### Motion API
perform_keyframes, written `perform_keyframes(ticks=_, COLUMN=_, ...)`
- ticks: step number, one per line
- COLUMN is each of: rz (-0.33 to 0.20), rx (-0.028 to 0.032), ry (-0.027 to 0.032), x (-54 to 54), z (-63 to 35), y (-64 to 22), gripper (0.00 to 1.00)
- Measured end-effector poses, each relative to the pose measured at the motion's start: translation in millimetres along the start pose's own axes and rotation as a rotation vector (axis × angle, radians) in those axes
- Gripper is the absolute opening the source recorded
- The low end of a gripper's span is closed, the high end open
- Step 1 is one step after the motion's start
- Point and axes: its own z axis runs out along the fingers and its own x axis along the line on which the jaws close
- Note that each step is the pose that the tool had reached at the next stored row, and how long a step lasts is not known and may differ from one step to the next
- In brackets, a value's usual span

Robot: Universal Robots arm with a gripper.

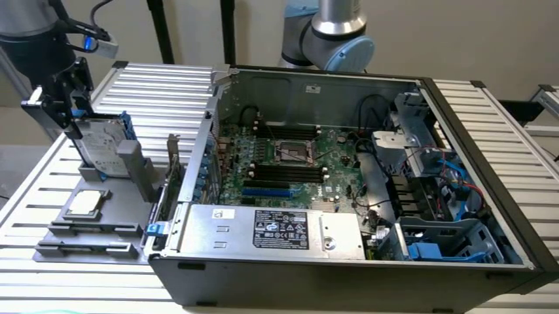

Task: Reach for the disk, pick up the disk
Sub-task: 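Pick up the disk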

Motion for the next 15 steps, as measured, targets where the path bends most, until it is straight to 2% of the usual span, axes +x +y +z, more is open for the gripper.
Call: perform_keyframes(ticks=15, rz=-0.002, rx=0.0063, ry=-0.0004, x=-0.1, z=1.0, y=1.4, gripper=0.60)
